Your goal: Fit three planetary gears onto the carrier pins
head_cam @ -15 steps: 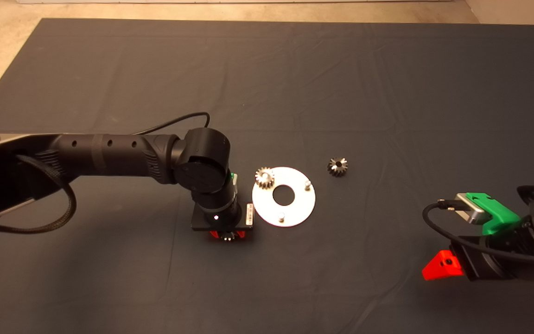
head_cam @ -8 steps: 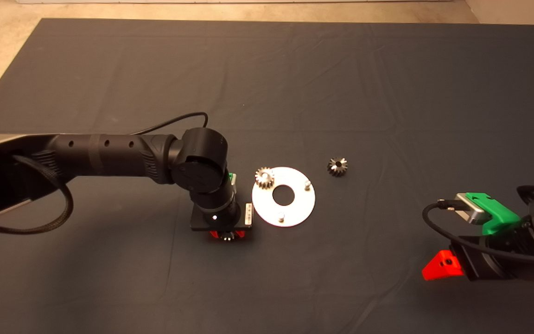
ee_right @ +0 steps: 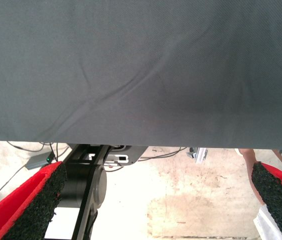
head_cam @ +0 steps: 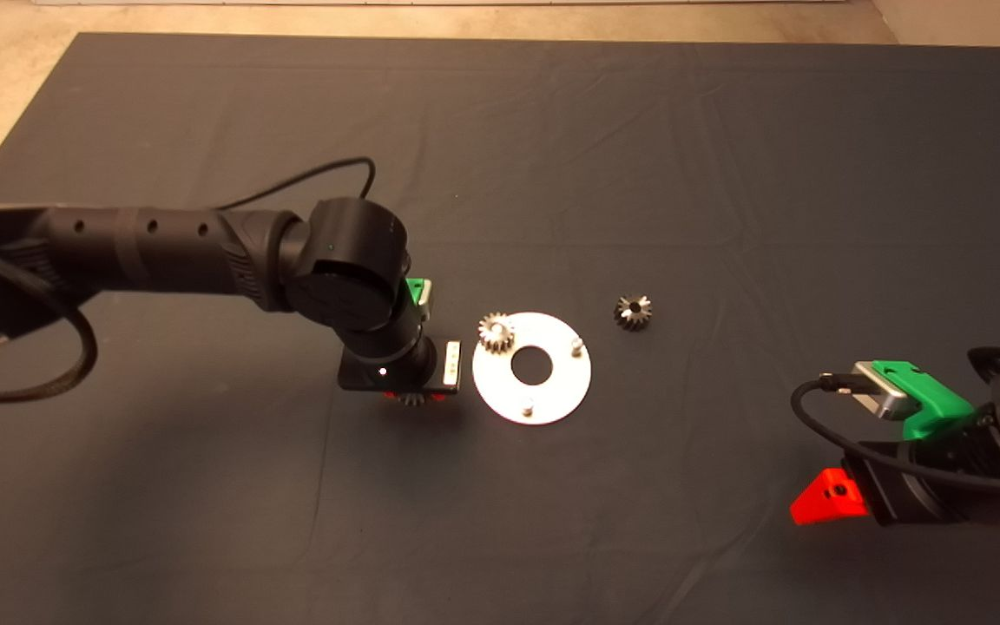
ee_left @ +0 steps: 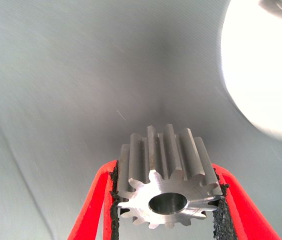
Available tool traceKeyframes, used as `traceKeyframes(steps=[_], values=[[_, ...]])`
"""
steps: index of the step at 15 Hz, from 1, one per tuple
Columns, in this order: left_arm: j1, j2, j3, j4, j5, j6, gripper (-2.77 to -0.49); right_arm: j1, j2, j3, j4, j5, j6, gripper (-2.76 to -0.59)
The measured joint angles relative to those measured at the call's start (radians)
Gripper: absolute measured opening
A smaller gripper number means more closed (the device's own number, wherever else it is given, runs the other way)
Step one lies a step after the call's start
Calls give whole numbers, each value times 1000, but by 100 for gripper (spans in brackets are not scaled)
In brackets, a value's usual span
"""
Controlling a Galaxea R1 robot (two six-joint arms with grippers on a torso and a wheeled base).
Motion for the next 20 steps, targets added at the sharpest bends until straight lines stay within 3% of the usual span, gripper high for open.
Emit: traceKeyframes(steps=[4, 8, 10, 14, 18, 20], values=[[-25, 3, 91, -55, 0, 1, -238, 0, 0, 0, 0, 0, 0, -60], [-34, 17, 155, -84, 1, 4, -238, -5, 0, 0, 0, 0, 0, -60], [-34, 31, 162, -91, 1, 28, -238, -5, 0, 0, 0, 0, 0, -60], [-34, 75, 144, -130, 0, 139, -238, -5, 0, 0, 0, 0, 0, -60], [-34, 108, 46, -170, 8, 242, -238, -5, 0, 0, 0, 0, 0, -60], [-34, 142, 2, -177, 5, 262, -238, -5, 2, 0, 0, 1, 0, -60]])
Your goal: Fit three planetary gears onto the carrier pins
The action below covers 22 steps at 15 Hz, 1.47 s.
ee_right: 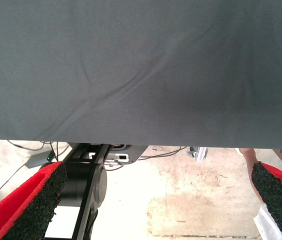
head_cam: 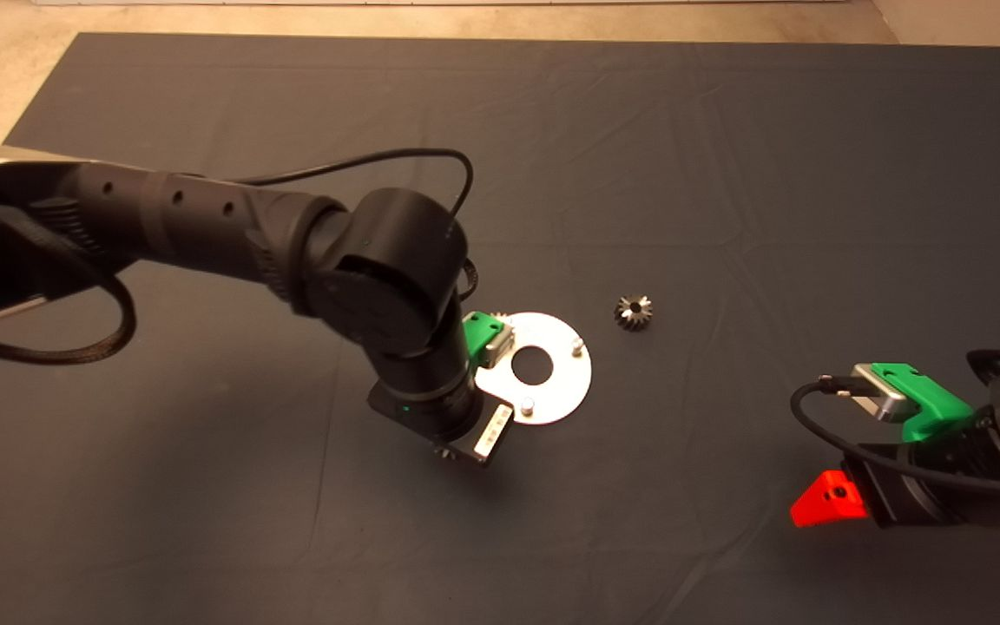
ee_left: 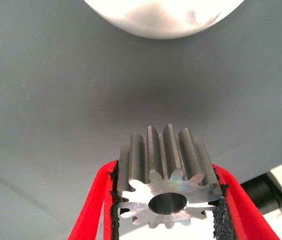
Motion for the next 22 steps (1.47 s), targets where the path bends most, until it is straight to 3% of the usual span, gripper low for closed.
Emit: traceKeyframes(steps=[4, 14, 22], values=[[0, 35, -45, -13, -1, 7, -239, 0, 0, 0, 0, -1, 0, -60], [0, 132, -169, -12, -3, -2, -239, 0, 0, 0, 0, -1, 0, -60], [1, 139, -255, -9, -5, -25, -239, 0, -1, 0, 0, -1, 0, -60]])
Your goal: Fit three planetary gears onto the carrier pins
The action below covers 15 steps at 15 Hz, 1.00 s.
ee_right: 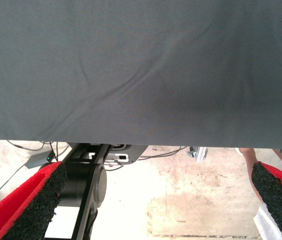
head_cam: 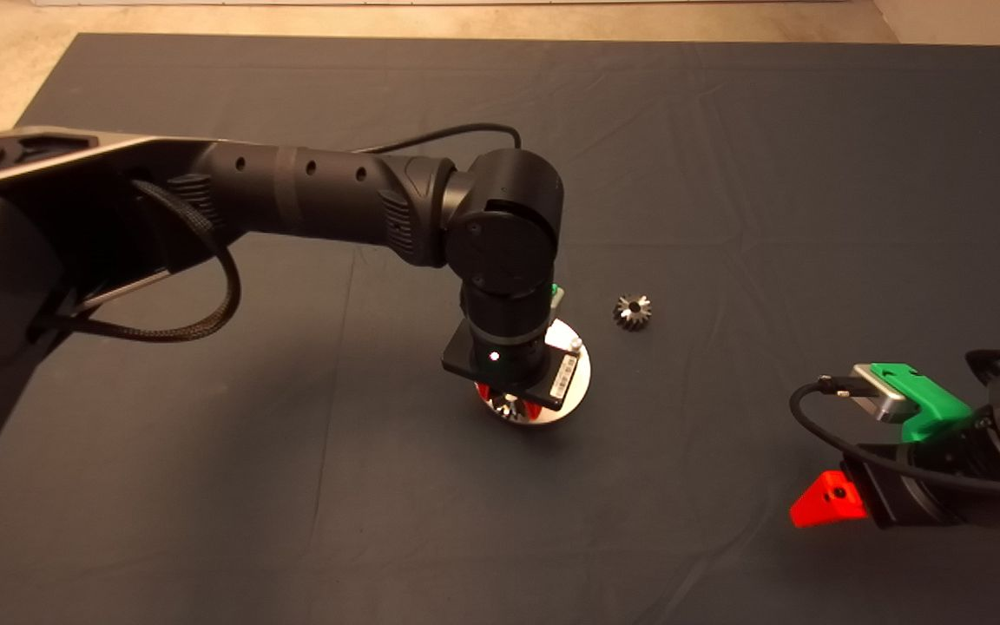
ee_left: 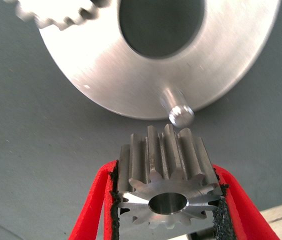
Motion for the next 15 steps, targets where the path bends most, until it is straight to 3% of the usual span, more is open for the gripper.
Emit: traceKeyframes(steps=[6, 10, 15], values=[[13, 8, -55, 1, 0, -38, -239, 0, 0, 0, 0, 0, 0, -60], [16, 12, -59, 1, 0, -79, -239, 0, 0, 0, 0, 0, 0, -60], [38, 22, -64, 1, 0, -92, -239, 0, 0, 0, 0, 0, -1, -60]])
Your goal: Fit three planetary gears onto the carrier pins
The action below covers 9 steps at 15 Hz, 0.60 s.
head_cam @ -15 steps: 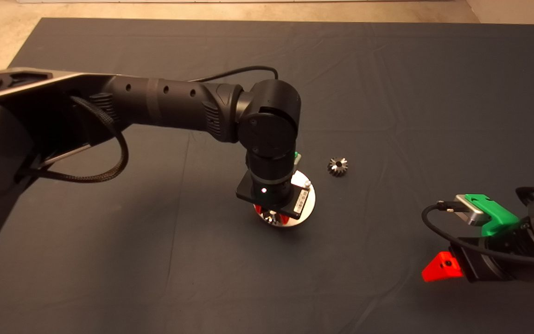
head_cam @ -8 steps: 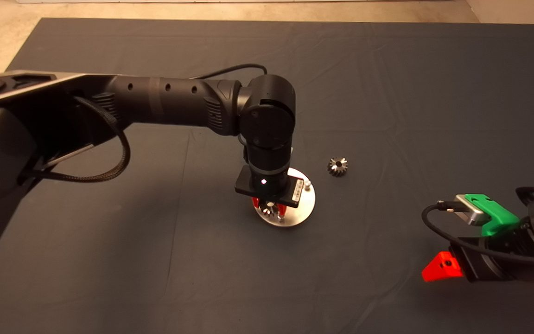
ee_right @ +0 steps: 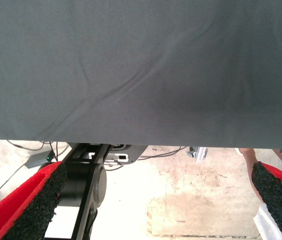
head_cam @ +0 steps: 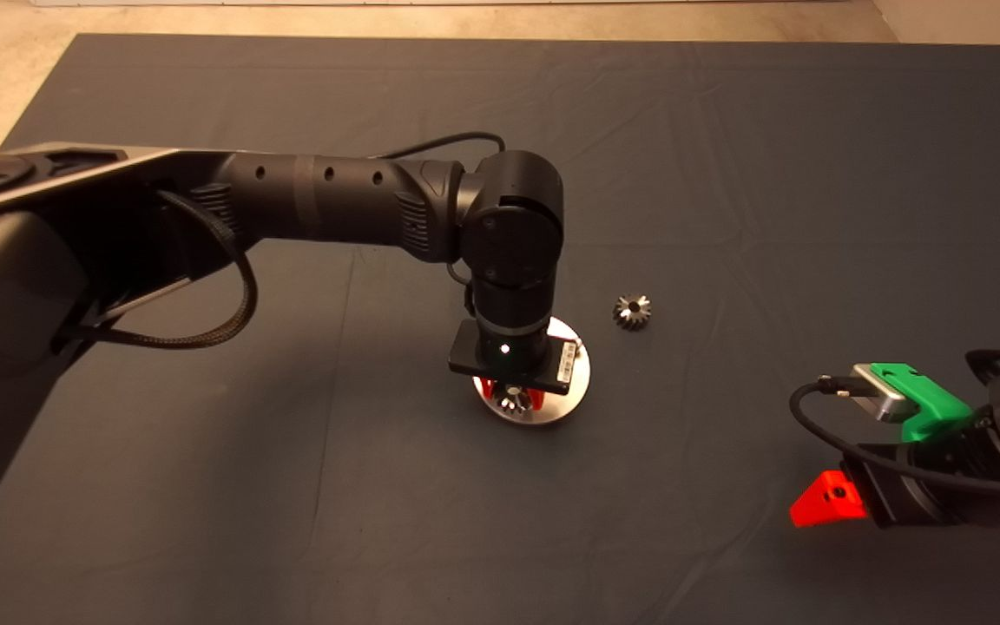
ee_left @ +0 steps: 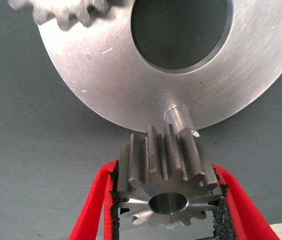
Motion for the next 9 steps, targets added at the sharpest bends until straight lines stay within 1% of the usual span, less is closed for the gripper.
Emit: traceKeyframes(steps=[3, 7, 9], values=[[20, 0, -14, 0, 0, -9, -239, 0, 0, 0, 0, 0, -1, -60], [20, 1, -34, -1, -1, -10, -239, 0, 0, 0, 0, 0, -2, -60], [20, 7, -41, -3, 4, -10, -239, 0, 0, 0, 0, 0, -2, -60]])
